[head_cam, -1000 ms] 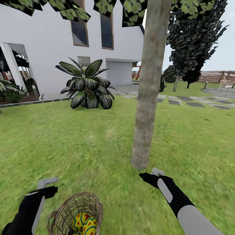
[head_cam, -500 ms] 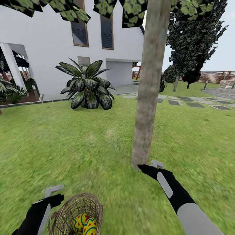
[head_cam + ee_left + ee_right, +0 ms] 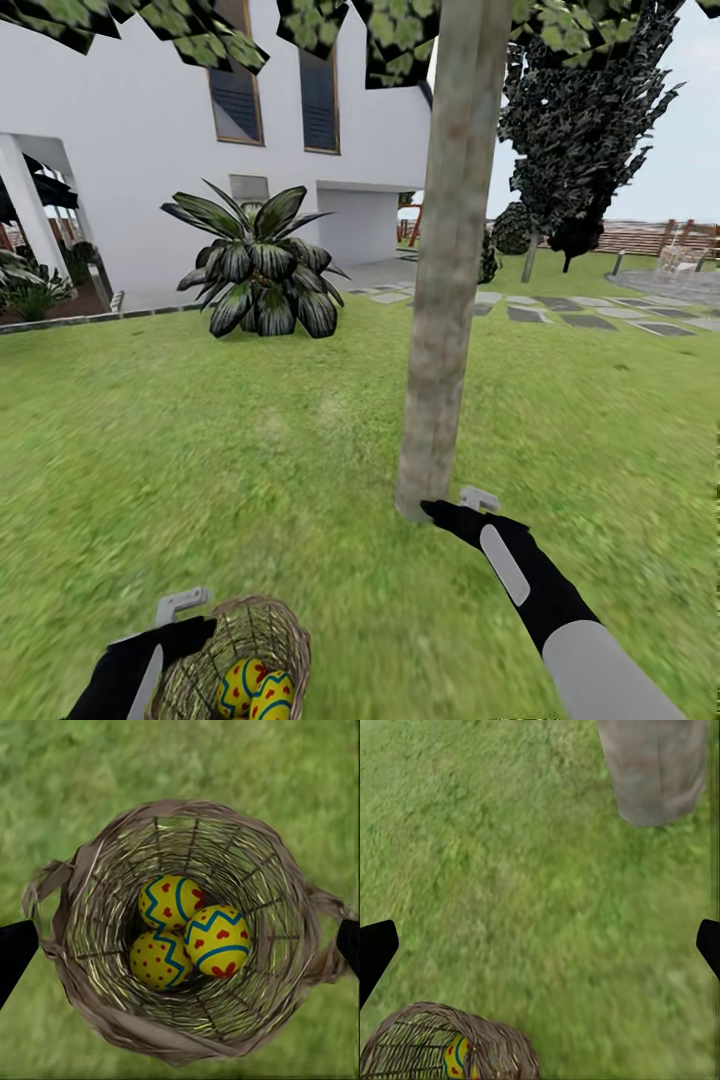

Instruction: Take the three Easter eggs out of the wicker basket on the lawn in the garden, then place them on the lawn next to a single tree (choose any tree) so that all three eggs are next to the same tree and none are left in the basket.

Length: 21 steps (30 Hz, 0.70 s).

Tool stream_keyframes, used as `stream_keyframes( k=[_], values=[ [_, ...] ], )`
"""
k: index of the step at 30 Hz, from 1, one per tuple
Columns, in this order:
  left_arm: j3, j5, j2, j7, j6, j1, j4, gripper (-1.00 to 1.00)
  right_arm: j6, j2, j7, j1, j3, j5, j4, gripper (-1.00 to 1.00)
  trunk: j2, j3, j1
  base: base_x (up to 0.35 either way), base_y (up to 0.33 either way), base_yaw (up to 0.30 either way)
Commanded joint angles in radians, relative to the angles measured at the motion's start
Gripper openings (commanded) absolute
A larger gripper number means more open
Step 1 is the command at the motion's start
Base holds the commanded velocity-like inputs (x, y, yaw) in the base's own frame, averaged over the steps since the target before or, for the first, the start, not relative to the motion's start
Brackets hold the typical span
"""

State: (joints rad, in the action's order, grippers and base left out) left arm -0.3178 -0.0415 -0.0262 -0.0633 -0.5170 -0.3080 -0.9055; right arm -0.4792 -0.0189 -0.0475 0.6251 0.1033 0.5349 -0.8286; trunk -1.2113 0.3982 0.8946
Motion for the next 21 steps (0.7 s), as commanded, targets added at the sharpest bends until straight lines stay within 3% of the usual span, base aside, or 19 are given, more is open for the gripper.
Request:
stream_keyframes(
  k=[1, 10, 21],
  values=[
    [-0.003, -0.004, 0.001, -0.013, -0.005, -0.001, 0.006, 1.0, -0.003, -0.001, -0.005, 0.001, 0.003, 0.007, -0.001, 1.0, -0.001, 0.0, 0.0, 0.0, 0.0, -0.193],
    [-0.003, -0.003, 0.001, -0.038, 0.048, -0.002, 0.047, 1.0, -0.002, 0.002, -0.005, 0.001, 0.006, 0.007, -0.001, 1.0, -0.001, -0.009, 0.0, 0.0, 0.0, -0.207],
    [-0.003, -0.004, 0.002, -0.041, 0.059, -0.018, 0.094, 1.0, -0.002, 0.004, -0.005, 0.001, 0.007, 0.007, -0.001, 1.0, -0.001, -0.011, 0.0, 0.0, 0.0, -0.052]
  ],
)
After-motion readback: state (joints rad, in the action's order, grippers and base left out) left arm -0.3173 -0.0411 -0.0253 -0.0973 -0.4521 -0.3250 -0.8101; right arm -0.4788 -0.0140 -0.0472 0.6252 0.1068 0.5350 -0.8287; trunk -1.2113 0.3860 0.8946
